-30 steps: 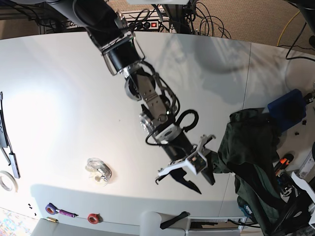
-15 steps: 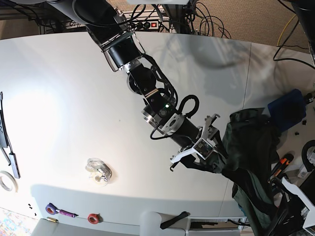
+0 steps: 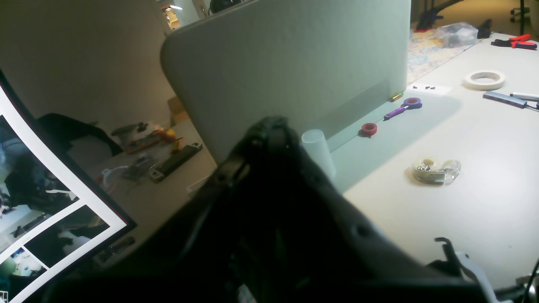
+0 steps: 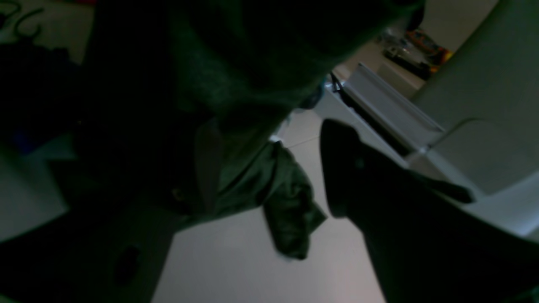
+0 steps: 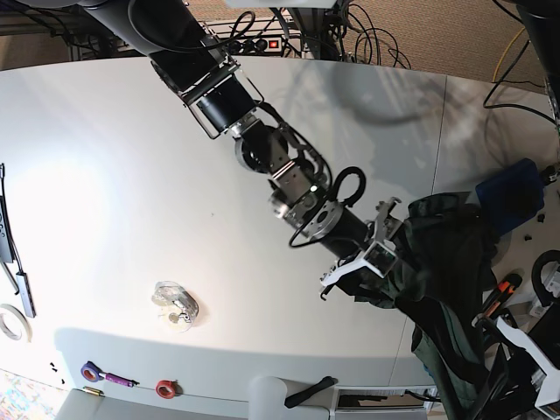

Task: Layout the t-shirt on the table in an organized manner, then fold the t-shirt properly
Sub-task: 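Lift the t-shirt high with both grippers and shake it out, then hold the t-shirt raised with both grippers, letting it hang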

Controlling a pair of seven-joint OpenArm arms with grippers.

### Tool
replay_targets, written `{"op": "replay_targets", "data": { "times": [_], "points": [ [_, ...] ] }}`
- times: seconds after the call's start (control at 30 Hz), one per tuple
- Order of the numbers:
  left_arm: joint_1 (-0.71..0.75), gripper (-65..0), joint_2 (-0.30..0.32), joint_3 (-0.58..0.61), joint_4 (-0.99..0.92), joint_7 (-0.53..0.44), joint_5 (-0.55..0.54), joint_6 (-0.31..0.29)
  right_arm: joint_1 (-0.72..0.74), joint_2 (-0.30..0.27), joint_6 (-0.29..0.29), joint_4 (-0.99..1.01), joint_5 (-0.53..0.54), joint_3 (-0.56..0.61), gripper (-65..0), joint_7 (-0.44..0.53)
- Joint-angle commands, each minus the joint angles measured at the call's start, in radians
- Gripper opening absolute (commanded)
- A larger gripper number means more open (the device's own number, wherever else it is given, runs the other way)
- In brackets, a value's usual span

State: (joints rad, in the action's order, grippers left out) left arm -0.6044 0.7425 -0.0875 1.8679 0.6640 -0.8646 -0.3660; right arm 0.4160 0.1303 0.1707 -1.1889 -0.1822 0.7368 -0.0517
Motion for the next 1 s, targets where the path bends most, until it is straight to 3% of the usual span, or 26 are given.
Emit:
{"op": "replay_targets", "data": {
  "times": [0.0, 0.1, 0.3, 0.43, 0.97],
  "points": [
    [-0.030, -65.0, 0.017, -0.013, 0.010, -0.036, -0.009, 0.011, 0.027, 0.012, -0.045, -0.014, 0.010, 0.015, -28.4, 0.026],
    [-0.030, -65.0, 0.017, -0.013, 0.010, -0.035, -0.008, 0.011, 0.027, 0.012, -0.108, -0.014, 0.009, 0.064, -28.4, 0.038],
    [-0.030, -65.0, 0.017, -0.013, 0.010, -0.035, 0.003, 0.011, 0.027, 0.012, -0.108, -0.013, 0.006, 0.126, -28.0, 0.031],
    [-0.030, -65.0, 0.016, -0.013, 0.010, -0.036, 0.002, 0.010, 0.027, 0.012, -0.108, -0.013, 0.011, 0.126, -21.6, 0.029],
    [-0.030, -65.0, 0.015, -0.013, 0.010, -0.037, 0.001, 0.010, 0.035, 0.012, -0.141, -0.013, 0.070, 0.093, -21.6, 0.061]
  ]
}}
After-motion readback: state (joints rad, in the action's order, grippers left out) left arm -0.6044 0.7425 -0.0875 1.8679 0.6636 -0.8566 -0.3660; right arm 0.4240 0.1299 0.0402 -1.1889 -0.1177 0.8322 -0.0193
